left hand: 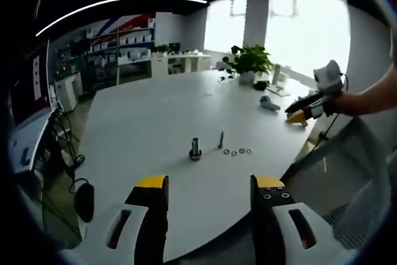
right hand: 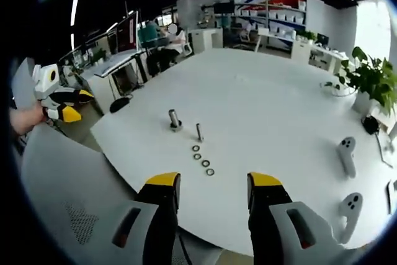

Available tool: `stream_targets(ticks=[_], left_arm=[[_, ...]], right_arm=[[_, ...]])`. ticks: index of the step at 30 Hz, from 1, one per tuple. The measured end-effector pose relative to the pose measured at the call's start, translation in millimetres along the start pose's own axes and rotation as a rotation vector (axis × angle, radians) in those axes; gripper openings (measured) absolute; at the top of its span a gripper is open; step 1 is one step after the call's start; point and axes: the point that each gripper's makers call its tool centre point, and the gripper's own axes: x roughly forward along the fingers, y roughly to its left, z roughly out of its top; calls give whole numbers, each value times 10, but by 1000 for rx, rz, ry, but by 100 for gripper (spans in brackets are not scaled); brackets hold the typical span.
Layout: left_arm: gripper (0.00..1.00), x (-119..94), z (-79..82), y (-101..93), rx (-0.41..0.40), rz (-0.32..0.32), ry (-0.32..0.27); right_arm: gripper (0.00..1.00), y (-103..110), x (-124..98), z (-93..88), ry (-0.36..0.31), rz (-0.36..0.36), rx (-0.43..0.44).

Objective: Place the washer onto the threaded stud by aligning its center hole with the stud, sliding it down to the base, and recovering from edge contact or off-axis alignment until the washer reaches the visible bottom stop.

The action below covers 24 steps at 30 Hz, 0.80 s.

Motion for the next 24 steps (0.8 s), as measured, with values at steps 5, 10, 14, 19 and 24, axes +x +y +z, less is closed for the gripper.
stream_targets(ticks=[5,10,14,19,24], left_arm=[[51,-8,3,38,3,20,-1],[48,-31,-15,80,-5,38,1],[48,-27,-32,99,-7,45,6],[49,-22,-32,126,-12,50,9],[49,-25,-44,132,-10,54,13]], right_arm=[[47,12,140,19,10,26,-26],[45,29,328,-125,70,64,-110],[44,23,471,-264,123,85,-136],[44,8,609,-329,166,100,-168],[36,49,760,-450,240,145,-219]])
